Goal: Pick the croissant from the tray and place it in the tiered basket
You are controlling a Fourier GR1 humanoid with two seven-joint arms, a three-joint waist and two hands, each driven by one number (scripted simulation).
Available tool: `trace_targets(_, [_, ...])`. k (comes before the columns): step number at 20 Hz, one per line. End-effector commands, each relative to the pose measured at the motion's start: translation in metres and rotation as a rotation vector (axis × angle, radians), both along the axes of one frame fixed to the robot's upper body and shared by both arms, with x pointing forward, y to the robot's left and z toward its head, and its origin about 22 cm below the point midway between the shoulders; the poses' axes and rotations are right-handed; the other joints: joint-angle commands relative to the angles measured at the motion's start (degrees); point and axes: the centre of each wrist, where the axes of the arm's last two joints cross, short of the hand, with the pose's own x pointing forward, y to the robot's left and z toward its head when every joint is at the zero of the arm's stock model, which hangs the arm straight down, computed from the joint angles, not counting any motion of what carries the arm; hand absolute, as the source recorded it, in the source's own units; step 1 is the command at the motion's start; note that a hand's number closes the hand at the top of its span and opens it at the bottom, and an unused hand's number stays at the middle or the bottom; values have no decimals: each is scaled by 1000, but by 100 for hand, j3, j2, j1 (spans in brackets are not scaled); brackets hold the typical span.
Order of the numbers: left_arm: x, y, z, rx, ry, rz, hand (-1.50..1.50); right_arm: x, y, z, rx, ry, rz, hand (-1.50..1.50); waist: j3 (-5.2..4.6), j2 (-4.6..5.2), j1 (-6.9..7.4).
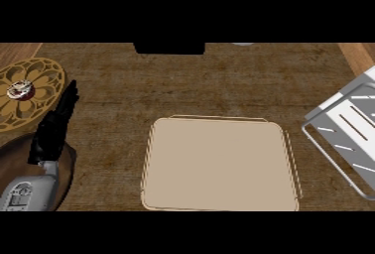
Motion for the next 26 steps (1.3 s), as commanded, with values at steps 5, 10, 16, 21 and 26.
trace_targets(5, [3,-1,-12,-5,0,17,0,10,-18,14,265,-121,-10,-150,28,2,-49])
trace_targets(10, [2,-7,5,-2,-15,27,0,-18,-58,56,305,-144,-106,-150,32,4,-14])
trace_targets(16, [-3,4,0,-10,6,10,0,-62,-99,89,408,10,-222,-150,41,34,42])
trace_targets(21, [-1,-8,-3,-18,2,-16,0,-88,-115,61,430,20,-237,-150,70,72,75])
trace_targets(26, [-9,-2,-7,-23,-4,4,0,-112,-127,68,488,-9,-226,-150,100,41,-9])
